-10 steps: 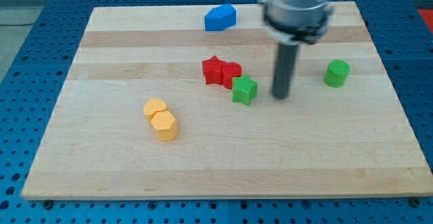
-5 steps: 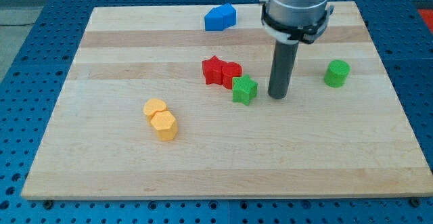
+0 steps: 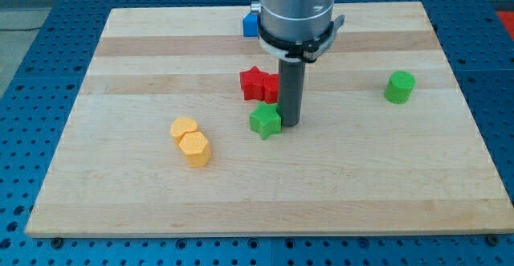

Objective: Move the green star left center of the board

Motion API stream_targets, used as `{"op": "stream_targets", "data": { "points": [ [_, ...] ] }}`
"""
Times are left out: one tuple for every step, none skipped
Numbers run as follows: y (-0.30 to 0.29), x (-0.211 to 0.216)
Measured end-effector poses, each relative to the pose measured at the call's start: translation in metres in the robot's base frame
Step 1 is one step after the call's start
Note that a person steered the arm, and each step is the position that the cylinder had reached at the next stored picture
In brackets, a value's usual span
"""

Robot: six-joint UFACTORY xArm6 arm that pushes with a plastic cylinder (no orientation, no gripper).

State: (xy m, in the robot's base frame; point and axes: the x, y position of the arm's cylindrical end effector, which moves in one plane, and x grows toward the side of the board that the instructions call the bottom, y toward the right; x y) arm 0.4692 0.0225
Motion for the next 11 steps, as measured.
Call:
{"op": "stream_targets", "data": {
  "points": [
    [-0.03,0.005],
    [-0.03,0.015],
    [-0.033,0.024],
    [-0.039,0.038],
    [-0.068,0.035],
    [-0.097,0.003],
    [-0.132,-0.024],
    [-0.152,-0.052],
    [-0.148,-0.053],
    [-0.134,-0.052],
    [-0.126,-0.054]
  ]
}}
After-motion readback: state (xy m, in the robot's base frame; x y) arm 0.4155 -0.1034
